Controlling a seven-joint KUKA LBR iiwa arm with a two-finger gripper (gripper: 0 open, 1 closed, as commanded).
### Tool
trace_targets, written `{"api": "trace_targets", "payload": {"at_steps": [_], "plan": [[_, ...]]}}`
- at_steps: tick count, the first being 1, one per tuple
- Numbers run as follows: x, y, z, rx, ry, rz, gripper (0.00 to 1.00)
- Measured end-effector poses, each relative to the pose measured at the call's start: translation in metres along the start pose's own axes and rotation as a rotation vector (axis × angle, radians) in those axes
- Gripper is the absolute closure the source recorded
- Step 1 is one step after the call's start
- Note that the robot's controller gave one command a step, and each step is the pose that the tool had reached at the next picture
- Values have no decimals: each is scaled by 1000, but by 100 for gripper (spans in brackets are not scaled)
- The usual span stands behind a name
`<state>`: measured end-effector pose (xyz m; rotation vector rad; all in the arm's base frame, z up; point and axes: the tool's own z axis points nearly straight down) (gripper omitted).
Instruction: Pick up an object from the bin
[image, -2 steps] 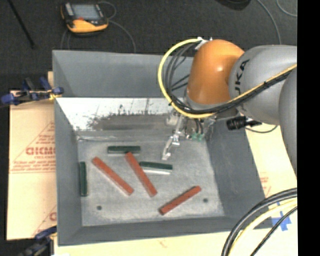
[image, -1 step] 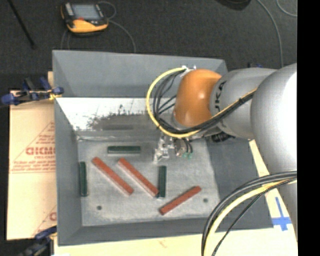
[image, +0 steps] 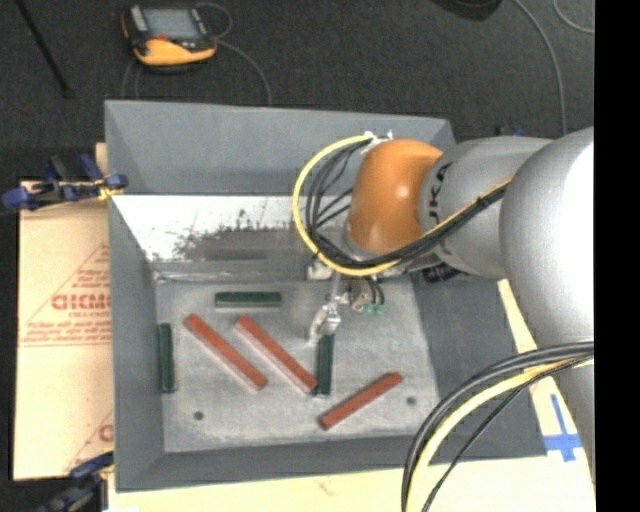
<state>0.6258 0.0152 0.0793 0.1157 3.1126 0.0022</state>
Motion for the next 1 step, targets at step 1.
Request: {"api": "trace_targets", "payload": {"at_steps": [1], "plan": [[0,0,0,0,2,0,0]]}}
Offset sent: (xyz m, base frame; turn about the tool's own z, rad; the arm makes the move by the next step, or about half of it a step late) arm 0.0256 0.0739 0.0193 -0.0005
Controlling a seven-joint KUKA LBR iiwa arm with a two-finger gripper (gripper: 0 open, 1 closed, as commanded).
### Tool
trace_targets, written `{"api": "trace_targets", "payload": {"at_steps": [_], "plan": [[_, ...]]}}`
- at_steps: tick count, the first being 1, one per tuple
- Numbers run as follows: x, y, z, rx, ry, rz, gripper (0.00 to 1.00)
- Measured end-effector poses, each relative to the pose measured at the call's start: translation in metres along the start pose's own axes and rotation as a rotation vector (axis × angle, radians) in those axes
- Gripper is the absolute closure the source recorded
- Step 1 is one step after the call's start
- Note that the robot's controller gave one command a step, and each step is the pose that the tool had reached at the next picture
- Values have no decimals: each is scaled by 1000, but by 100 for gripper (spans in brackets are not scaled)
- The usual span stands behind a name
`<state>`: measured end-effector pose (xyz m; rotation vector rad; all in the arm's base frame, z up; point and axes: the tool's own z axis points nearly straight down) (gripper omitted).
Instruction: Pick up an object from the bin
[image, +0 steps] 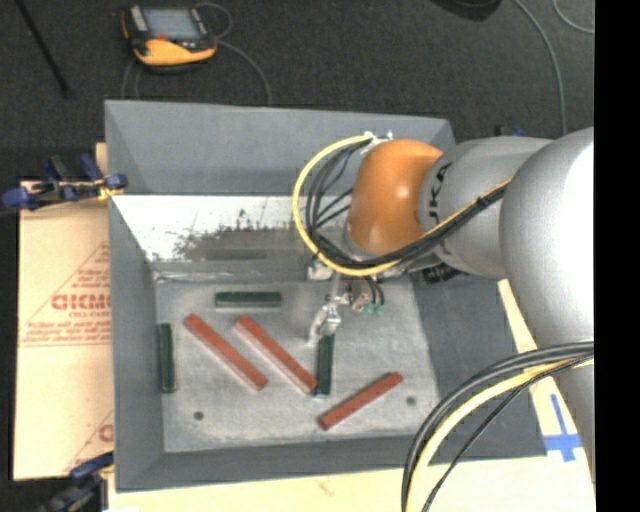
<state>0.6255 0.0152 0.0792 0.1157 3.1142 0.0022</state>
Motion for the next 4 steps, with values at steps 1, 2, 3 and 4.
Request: {"api": "trace_targets", "payload": {"at_steps": [1,2,3,4], "plan": [[-23,76,-21,-1,18,-3,100],[-23,76,-21,-1,18,-3,100],[-20,76,-65,2,27,3,100],[-10,70,-132,3,25,87,100]]}}
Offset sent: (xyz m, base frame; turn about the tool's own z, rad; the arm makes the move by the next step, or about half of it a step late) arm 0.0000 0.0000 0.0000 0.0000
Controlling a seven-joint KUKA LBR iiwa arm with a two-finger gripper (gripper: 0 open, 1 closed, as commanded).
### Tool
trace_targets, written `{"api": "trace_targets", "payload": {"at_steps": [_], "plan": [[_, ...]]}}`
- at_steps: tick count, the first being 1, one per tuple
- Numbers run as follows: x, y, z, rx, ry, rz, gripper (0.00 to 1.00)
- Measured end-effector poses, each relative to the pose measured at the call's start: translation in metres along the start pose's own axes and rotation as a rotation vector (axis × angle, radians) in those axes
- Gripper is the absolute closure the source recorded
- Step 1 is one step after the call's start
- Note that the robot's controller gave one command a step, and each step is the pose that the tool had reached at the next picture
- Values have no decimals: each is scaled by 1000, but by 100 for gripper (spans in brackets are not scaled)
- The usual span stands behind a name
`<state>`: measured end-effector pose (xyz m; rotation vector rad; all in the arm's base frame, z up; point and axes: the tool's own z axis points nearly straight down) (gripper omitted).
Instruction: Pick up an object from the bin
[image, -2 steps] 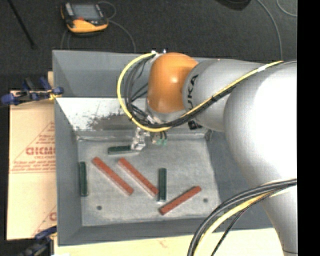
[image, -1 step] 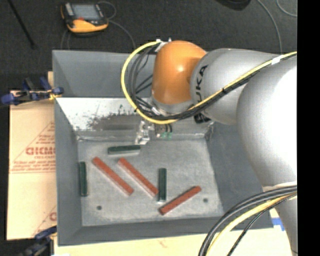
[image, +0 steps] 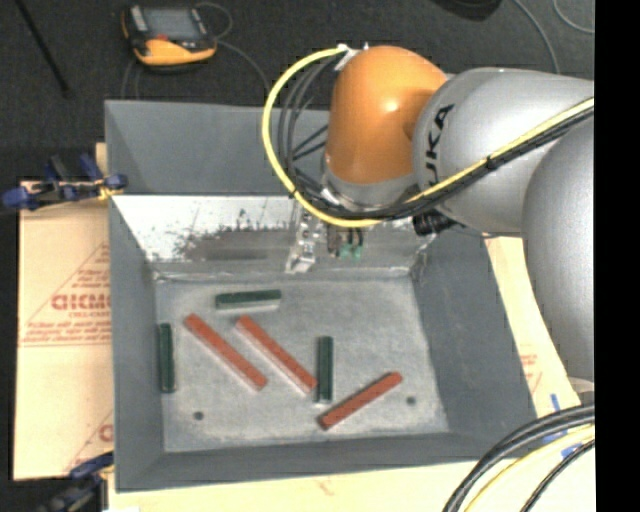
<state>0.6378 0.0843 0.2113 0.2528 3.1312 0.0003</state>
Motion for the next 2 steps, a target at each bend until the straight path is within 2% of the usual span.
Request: {"api": "trace_targets", "payload": {"at_steps": [1,2], "plan": [[17,24,-1,-2,-13,-94,100],[35,46,64,-1,-3,-348,0]]}}
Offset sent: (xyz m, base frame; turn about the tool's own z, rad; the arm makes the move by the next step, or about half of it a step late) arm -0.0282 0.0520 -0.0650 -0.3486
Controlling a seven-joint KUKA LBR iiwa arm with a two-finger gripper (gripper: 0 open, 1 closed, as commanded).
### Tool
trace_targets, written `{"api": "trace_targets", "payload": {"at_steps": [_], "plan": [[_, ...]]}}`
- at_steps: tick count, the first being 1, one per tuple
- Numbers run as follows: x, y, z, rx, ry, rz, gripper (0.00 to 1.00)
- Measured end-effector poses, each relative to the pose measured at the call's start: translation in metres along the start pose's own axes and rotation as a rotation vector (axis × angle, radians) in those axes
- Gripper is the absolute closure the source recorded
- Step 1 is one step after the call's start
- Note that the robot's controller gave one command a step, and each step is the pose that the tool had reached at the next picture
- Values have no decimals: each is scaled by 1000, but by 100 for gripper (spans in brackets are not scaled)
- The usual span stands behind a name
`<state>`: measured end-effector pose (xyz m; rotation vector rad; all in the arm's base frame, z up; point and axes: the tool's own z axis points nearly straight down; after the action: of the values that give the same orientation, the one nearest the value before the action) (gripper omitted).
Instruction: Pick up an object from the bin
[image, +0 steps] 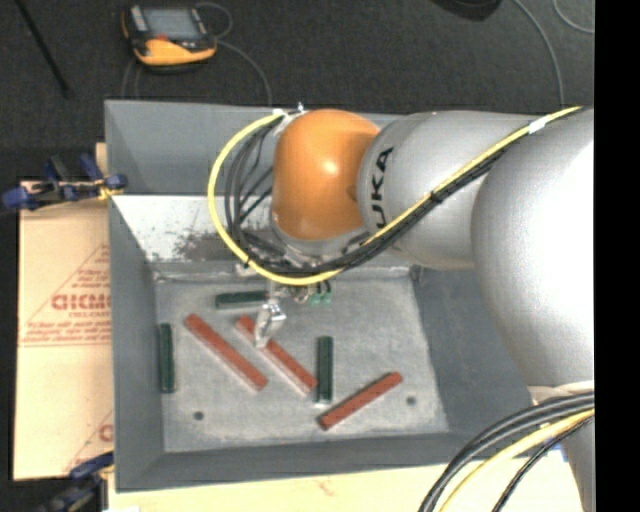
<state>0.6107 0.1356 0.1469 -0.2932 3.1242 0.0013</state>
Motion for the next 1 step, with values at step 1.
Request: {"api": "trace_targets", "payload": {"at_steps": [1], "plan": [[0,0,0,0,-1,0,0]]}}
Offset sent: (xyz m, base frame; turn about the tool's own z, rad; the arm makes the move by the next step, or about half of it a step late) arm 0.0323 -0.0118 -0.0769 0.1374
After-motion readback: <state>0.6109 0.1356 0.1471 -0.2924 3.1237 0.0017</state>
